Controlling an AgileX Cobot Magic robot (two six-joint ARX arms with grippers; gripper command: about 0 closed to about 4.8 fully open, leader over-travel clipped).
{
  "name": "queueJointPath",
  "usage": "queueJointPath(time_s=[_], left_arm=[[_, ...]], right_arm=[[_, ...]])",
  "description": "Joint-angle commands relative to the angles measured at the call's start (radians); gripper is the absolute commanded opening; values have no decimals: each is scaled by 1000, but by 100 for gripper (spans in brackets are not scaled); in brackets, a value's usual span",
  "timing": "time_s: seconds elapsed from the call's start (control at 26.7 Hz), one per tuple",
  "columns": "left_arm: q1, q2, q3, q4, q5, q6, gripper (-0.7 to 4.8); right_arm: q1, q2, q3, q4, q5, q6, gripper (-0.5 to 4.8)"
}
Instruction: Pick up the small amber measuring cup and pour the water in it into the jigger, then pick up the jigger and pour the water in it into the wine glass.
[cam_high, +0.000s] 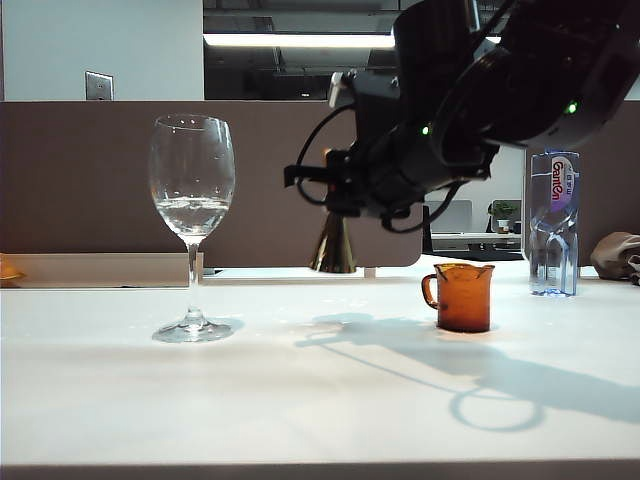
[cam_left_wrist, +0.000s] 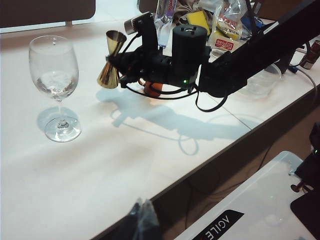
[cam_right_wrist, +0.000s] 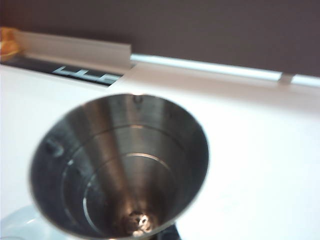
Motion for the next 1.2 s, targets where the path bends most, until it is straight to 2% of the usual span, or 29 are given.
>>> queueJointPath(time_s=[0.04, 0.75, 0.86, 0.97, 1.12, 1.2], left_arm=[[2, 1, 3, 12, 4, 0, -2], [2, 1, 3, 12, 4, 0, -2], [2, 1, 3, 12, 4, 0, -2], [2, 1, 3, 12, 4, 0, -2], [2, 1, 3, 12, 4, 0, -2], [2, 1, 3, 12, 4, 0, -2]], right_arm=[[4, 37, 5, 32, -27, 47, -1], [10, 109, 4, 13, -27, 53, 9], [10, 109, 4, 13, -27, 53, 147], [10, 109, 4, 13, -27, 53, 168], [13, 109, 4, 13, -24, 53, 287], [23, 105, 4, 9, -19, 52, 289]])
